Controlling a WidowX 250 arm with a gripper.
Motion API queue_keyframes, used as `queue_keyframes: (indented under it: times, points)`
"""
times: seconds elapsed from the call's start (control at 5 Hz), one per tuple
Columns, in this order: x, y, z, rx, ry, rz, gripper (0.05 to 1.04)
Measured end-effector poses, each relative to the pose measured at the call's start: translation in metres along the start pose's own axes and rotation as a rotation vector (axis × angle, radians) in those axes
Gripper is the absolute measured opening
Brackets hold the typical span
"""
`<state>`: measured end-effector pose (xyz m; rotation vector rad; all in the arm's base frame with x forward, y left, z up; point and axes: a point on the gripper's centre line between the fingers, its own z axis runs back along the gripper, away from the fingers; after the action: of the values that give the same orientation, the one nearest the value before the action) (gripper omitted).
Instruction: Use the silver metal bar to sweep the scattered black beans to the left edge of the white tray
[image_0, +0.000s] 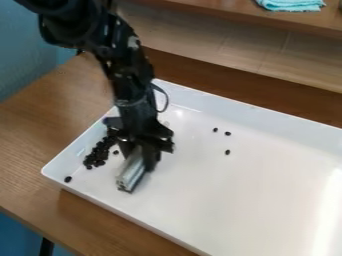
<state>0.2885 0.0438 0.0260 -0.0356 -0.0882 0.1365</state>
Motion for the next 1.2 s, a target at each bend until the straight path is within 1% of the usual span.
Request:
queue_keyframes:
  times: [0.2,0.4,0.6,0.8,1.0,1.2]
  points:
    - [-0.011,0.037,0.003,0.016,0.02,-0.013,0.402]
    - [-0.021,0.05,0.004,0.011,0.028,-0.063,0.402]
    - [-0.024,0.048,0.006,-0.036,0.033,-0.052,0.402]
    - [-0.02,0.031,0.01,-0.082,0.051,-0.035,0.402]
    - [-0.001,-0.008,0.023,-0.114,0.043,-0.033,0.402]
    - [0.007,-0.035,0.037,-0.141,0.07,-0.024,0.402]
